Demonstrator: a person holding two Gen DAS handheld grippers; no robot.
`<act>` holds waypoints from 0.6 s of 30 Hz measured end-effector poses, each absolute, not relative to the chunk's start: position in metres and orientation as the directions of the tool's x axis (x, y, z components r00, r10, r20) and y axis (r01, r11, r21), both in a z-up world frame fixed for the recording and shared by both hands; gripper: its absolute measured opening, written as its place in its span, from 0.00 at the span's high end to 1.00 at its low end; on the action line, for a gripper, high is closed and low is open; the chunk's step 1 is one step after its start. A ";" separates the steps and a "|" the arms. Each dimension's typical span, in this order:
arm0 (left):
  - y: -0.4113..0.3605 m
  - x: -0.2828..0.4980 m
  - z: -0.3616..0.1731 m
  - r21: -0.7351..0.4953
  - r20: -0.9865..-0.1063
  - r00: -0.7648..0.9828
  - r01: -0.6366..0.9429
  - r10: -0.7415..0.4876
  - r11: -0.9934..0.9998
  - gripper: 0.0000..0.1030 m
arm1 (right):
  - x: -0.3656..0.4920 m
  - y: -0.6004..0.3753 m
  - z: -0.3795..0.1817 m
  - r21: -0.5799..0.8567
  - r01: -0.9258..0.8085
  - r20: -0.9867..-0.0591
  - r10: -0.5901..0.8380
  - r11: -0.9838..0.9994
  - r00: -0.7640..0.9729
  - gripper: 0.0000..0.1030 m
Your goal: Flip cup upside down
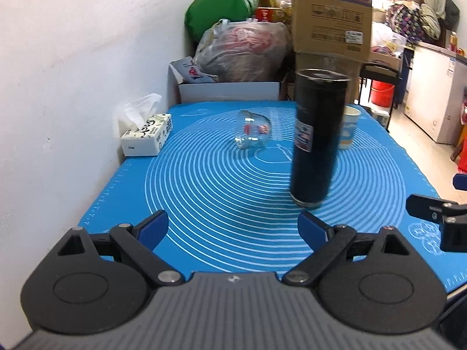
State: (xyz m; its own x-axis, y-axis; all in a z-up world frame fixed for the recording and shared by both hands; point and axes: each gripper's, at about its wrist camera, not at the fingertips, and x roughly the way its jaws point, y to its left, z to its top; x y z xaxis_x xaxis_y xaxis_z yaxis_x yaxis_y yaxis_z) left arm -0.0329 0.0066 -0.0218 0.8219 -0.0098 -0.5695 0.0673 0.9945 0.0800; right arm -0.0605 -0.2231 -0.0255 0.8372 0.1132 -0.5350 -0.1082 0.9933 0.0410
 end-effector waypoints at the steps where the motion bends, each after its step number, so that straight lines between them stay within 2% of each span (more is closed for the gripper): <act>1: 0.004 -0.036 -0.021 0.086 -0.569 0.822 0.074 -0.012 0.994 0.08 | -0.064 -0.224 -0.024 0.043 -0.106 -0.540 0.112 0.993 0.834 0.00; 18: -0.013 -0.066 -0.023 0.103 -0.587 0.809 0.105 -0.025 0.989 0.08 | -0.105 -0.227 -0.021 0.038 -0.086 -0.593 0.092 0.996 0.800 0.00</act>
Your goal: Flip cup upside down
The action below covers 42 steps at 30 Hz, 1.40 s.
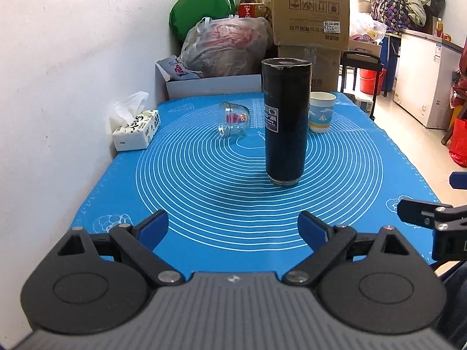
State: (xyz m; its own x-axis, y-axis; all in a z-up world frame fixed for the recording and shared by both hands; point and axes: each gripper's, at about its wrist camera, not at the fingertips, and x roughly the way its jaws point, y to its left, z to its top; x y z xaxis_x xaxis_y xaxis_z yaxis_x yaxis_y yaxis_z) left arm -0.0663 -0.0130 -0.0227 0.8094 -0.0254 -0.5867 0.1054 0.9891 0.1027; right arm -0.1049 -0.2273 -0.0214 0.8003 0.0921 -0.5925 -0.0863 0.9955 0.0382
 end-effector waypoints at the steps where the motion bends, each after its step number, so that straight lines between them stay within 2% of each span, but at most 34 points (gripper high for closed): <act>1: -0.013 -0.067 -0.023 0.102 -0.588 0.808 0.105 -0.025 0.989 0.08 | -0.105 -0.227 -0.022 0.040 -0.086 -0.595 0.092 0.996 0.798 0.00; 42: -0.017 -0.069 -0.022 0.091 -0.593 0.805 0.106 -0.032 0.990 0.08 | -0.109 -0.228 -0.021 0.040 -0.089 -0.615 0.094 0.995 0.783 0.00</act>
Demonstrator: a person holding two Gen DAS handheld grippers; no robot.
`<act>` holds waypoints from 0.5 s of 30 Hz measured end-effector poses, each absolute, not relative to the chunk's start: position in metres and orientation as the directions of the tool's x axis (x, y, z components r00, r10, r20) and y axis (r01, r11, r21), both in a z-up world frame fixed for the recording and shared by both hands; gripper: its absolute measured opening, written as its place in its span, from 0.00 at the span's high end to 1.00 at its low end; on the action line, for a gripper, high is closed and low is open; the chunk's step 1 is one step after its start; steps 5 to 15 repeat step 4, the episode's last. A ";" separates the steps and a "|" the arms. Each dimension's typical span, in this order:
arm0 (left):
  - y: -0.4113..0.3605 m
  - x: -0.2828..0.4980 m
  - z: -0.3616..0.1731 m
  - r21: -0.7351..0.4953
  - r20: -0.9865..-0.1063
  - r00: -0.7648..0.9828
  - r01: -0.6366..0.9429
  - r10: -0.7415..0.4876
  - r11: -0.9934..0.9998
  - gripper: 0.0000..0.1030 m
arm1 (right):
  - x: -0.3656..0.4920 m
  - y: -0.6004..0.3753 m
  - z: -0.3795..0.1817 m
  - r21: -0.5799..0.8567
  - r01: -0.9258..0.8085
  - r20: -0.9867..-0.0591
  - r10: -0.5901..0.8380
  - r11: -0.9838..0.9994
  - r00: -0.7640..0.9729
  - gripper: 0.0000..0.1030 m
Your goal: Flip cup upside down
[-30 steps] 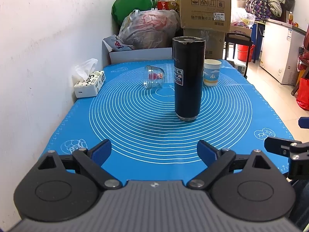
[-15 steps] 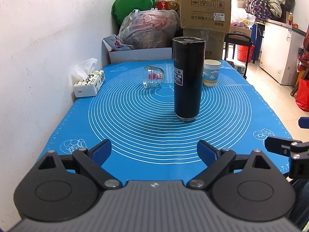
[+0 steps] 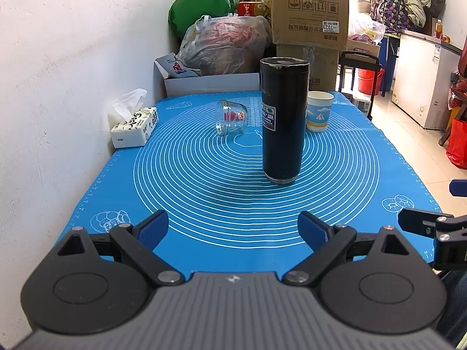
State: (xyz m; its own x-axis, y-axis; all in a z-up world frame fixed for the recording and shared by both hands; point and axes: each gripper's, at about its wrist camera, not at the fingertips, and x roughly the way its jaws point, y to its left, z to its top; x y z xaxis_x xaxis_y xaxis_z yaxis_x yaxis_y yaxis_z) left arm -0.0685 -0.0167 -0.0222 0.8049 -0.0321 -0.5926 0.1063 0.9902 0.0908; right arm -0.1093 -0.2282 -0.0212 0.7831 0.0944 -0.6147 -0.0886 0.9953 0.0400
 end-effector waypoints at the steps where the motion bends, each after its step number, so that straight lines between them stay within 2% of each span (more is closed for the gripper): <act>1: -0.017 -0.068 -0.022 0.090 -0.593 0.805 0.105 -0.031 0.990 0.08 | -0.109 -0.228 -0.021 0.041 -0.088 -0.615 0.095 0.995 0.783 0.00; 15: -0.017 -0.068 -0.022 0.092 -0.592 0.805 0.105 -0.030 0.990 0.08 | -0.109 -0.229 -0.022 0.045 -0.089 -0.616 0.098 0.995 0.782 0.00</act>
